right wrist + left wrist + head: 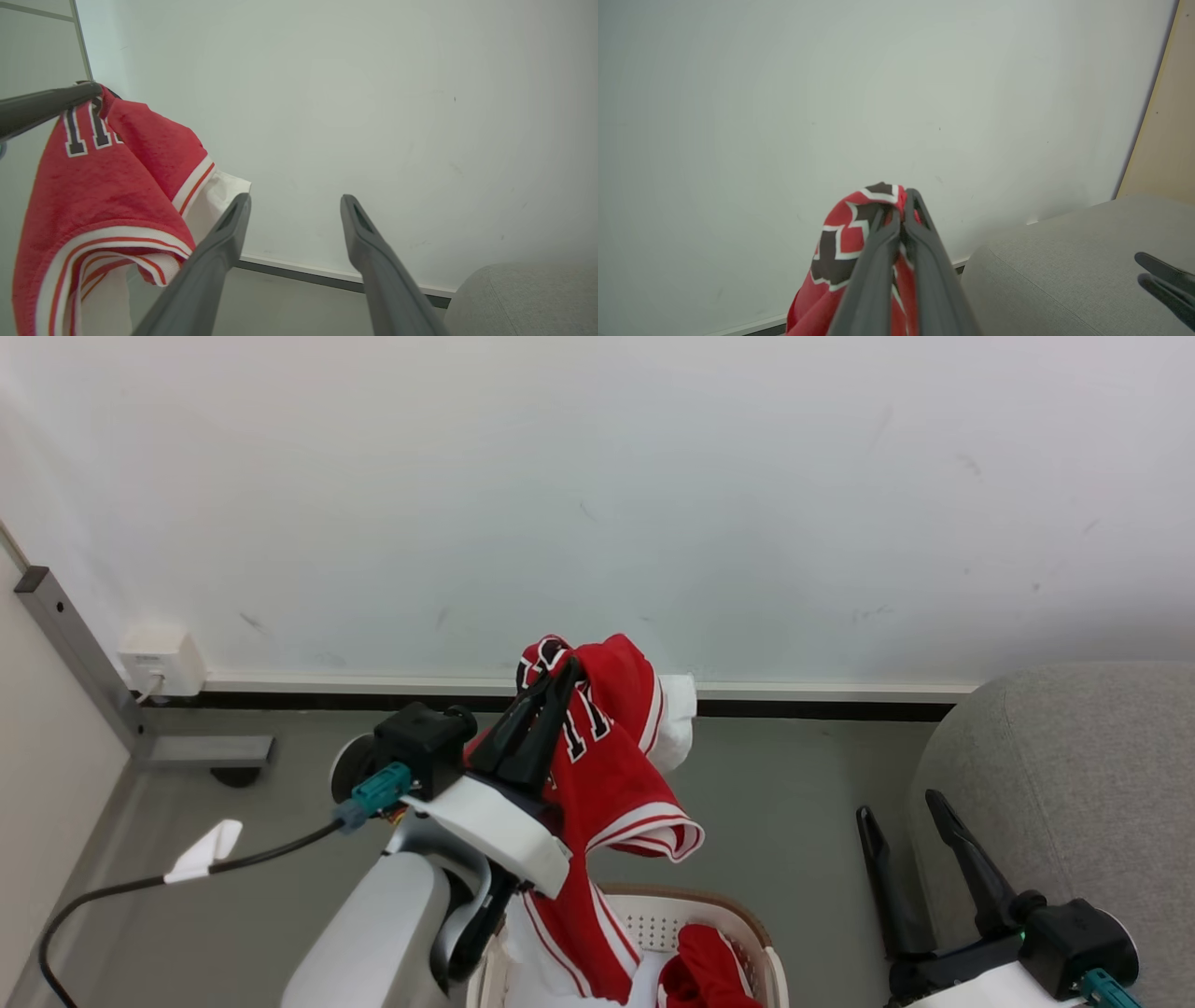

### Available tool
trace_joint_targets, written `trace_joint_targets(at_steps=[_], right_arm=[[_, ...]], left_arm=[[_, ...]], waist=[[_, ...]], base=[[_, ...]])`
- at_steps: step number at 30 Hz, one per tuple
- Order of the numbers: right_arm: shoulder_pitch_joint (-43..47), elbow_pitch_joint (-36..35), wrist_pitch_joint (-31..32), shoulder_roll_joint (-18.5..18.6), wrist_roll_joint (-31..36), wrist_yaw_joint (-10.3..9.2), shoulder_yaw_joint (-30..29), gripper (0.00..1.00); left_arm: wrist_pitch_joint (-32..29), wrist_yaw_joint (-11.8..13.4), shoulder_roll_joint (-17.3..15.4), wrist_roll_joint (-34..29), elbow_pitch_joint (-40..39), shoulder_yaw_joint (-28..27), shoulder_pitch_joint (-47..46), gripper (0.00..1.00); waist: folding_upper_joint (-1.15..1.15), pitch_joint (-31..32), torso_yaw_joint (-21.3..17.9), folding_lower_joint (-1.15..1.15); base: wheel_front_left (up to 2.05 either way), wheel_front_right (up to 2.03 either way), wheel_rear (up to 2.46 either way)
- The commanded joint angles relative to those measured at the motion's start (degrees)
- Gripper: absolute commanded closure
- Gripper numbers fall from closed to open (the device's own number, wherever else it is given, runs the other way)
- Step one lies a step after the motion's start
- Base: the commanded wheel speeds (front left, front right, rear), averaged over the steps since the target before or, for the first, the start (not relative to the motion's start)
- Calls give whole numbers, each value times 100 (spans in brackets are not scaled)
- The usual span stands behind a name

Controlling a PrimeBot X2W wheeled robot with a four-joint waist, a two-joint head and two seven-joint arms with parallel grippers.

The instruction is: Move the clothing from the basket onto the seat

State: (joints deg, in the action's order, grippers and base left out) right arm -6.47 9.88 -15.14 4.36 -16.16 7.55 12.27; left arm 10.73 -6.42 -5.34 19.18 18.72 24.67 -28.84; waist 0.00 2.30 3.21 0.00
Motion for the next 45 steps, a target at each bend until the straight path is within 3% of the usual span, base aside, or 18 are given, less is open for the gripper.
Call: trace_joint_targets(at_steps=[1,8,16,33,45], right_arm=[[6,28,0,38,-23,-12,17,0],[-77,98,0,111,19,-12,266,0],[-359,450,0,304,80,-12,968,0],[-1623,2276,2,459,40,-12,2643,0],[-2009,2295,1,462,-209,-12,2826,0]], left_arm=[[-6,19,-49,43,-33,-19,59,100],[-42,-11,-96,181,22,4,-68,100],[-32,-58,-58,285,123,233,-209,100],[-244,-105,116,615,-125,1267,-301,100],[-460,-111,149,867,-385,1971,-153,100]], waist=[[0,-5,2,0],[0,3,35,0],[0,38,148,0],[0,235,809,0],[0,292,1191,0]], base=[[0,0,0],[0,0,0],[0,0,0],[0,0,0],[0,0,0]])
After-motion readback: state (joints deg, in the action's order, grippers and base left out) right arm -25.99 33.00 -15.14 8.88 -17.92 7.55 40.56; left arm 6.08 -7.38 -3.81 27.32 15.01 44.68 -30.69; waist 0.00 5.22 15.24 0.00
